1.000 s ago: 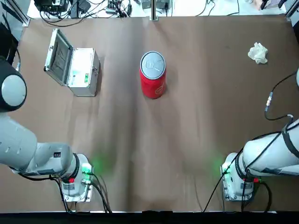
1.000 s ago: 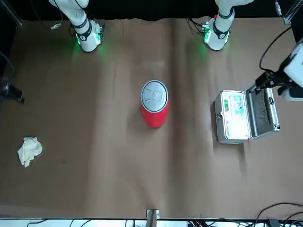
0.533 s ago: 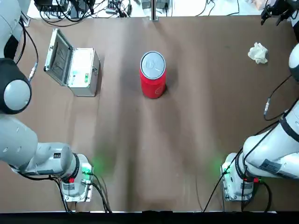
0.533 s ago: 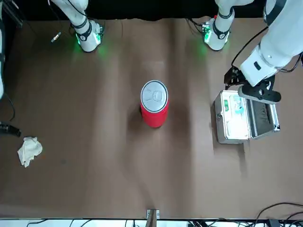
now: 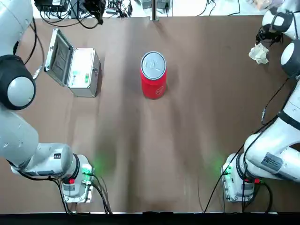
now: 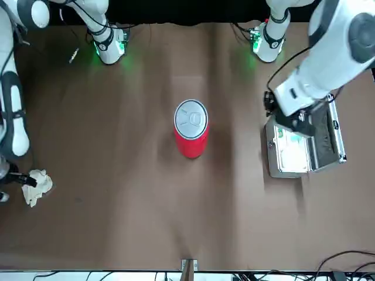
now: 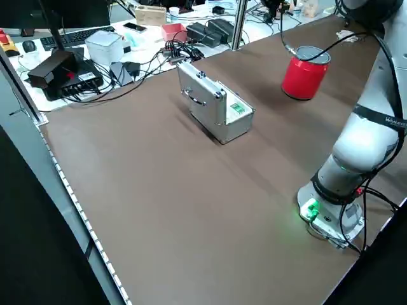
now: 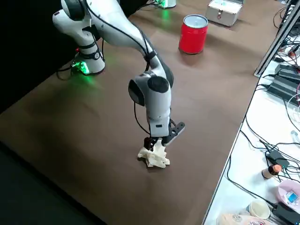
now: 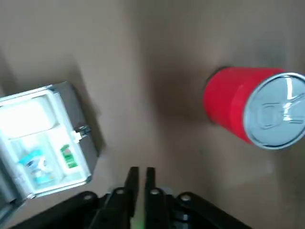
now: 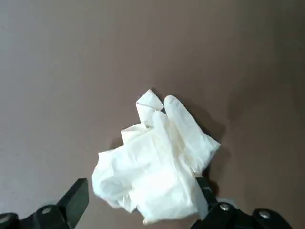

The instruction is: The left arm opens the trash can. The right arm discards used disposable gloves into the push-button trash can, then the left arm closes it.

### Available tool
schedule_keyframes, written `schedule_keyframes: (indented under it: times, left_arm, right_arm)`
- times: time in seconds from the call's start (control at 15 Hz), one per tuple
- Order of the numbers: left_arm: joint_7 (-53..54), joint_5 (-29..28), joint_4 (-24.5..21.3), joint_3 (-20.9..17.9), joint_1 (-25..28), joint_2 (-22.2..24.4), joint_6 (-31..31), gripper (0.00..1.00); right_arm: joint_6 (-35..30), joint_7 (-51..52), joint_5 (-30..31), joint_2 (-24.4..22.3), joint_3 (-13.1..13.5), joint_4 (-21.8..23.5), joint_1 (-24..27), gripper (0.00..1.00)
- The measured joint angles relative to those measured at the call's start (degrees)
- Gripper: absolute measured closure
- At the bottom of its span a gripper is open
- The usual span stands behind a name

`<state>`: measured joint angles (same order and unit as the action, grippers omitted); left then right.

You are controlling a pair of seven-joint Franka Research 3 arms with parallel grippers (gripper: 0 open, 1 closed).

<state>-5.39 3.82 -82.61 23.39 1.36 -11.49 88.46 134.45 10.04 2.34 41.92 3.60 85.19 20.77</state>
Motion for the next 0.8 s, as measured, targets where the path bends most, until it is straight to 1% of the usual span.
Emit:
schedule_keyframes:
  times: [0.13, 0.4, 0.47, 0.53, 0.6, 0.8]
  left_arm:
    - [-2.1, 1.2, 0.0, 2.7, -0.3, -1.5, 2.1, 0.99]
    - [-6.5, 2.8, 0.0, 6.3, -1.6, -4.1, 6.8, 0.99]
    - [-8.2, 2.9, 0.0, 6.5, -2.9, -4.9, 8.5, 0.99]
    - [-11.7, 2.9, 0.0, 6.6, -6.0, -6.6, 11.7, 0.99]
    - [-13.1, 2.9, 0.0, 6.6, -7.4, -7.3, 13.2, 0.99]
    - [-17.0, 2.9, 0.0, 6.7, -11.0, -9.2, 17.6, 0.99]
  right_arm:
    - [2.7, 0.0, 0.0, 2.2, 0.0, -0.1, 0.0, 0.02]
    - [4.8, 0.0, 0.2, 4.5, 0.1, -0.3, 1.0, 0.02]
    - [4.8, 0.0, 0.5, 4.7, 0.1, -0.5, 1.4, 0.02]
    - [4.8, 0.0, 1.2, 4.9, 0.1, -0.7, 2.4, 0.03]
    - [4.9, 0.0, 1.3, 5.1, 0.1, -0.7, 2.9, 0.03]
    - [8.7, 0.0, 1.3, 6.5, 0.1, -0.7, 3.5, 0.05]
